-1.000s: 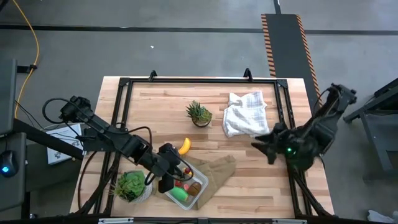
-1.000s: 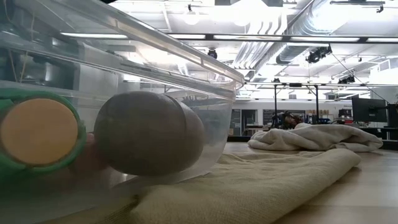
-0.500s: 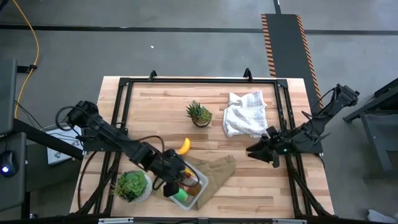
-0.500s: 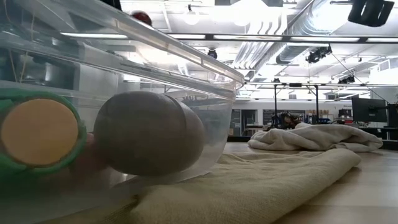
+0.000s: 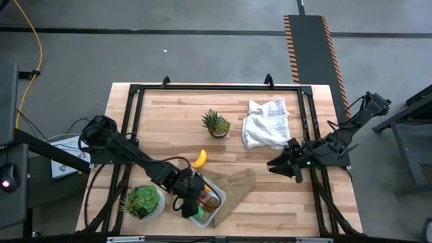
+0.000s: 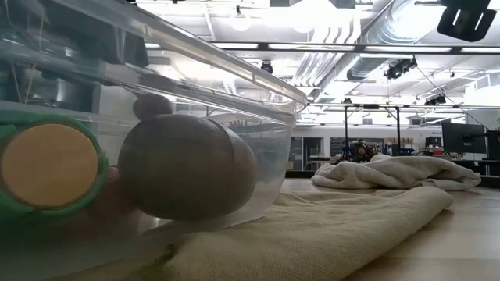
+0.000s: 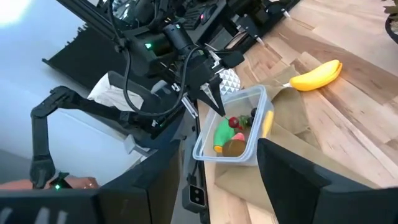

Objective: Pick and placing Produce into tupperware
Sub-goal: Put the red cherry into the container, then put the banana into the container

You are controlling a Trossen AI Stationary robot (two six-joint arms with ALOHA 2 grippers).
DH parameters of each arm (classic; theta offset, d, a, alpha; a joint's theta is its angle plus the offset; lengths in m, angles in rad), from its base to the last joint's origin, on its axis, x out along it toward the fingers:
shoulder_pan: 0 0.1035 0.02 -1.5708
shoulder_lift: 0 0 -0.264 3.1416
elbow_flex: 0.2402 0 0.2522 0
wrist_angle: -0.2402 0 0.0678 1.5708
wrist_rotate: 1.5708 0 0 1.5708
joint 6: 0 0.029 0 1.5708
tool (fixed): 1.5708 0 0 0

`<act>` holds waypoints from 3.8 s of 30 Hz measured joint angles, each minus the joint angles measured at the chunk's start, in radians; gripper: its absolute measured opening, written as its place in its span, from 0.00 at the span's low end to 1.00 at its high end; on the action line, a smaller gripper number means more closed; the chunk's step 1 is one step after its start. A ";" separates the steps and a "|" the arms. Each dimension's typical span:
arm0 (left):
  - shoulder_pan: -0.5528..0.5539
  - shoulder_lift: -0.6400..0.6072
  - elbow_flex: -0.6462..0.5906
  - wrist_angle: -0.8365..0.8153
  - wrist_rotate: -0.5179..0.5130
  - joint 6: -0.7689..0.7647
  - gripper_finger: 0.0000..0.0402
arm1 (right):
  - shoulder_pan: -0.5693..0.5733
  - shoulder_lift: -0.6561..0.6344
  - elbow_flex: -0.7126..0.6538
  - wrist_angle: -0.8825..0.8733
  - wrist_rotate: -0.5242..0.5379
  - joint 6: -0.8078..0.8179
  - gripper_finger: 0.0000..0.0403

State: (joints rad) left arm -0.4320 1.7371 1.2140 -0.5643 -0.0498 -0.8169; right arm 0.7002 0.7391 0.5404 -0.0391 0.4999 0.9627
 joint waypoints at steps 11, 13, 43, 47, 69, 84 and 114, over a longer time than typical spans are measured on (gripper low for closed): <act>0.000 0.011 0.000 0.015 -0.034 -0.003 0.00 | 0.000 0.000 0.000 -0.006 0.000 0.000 0.50; 0.000 0.011 0.000 0.016 -0.037 -0.007 0.01 | 0.000 0.000 0.000 -0.008 0.000 0.000 0.50; 0.243 0.004 0.354 -0.385 -0.007 -0.222 0.21 | 0.000 0.000 0.001 -0.032 0.017 0.000 0.50; 0.309 0.004 0.364 -0.476 -0.018 -0.219 0.27 | 0.000 0.000 0.001 -0.032 0.024 -0.020 0.50; 0.491 0.173 0.363 -0.570 0.054 -0.202 0.63 | -0.213 -0.180 0.002 -0.293 -0.195 -0.143 0.50; 0.491 0.193 0.356 -0.573 0.032 -0.286 0.65 | -0.330 -0.479 0.002 -0.577 -0.396 -0.212 0.50; 0.477 0.250 0.139 -0.316 0.127 -0.342 0.65 | -0.330 -0.551 0.001 -0.676 -0.395 -0.224 0.50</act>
State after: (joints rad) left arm 0.0454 1.9869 1.3527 -0.8803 0.0769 -1.1594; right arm 0.3706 0.1883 0.5411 -0.7155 0.1047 0.7387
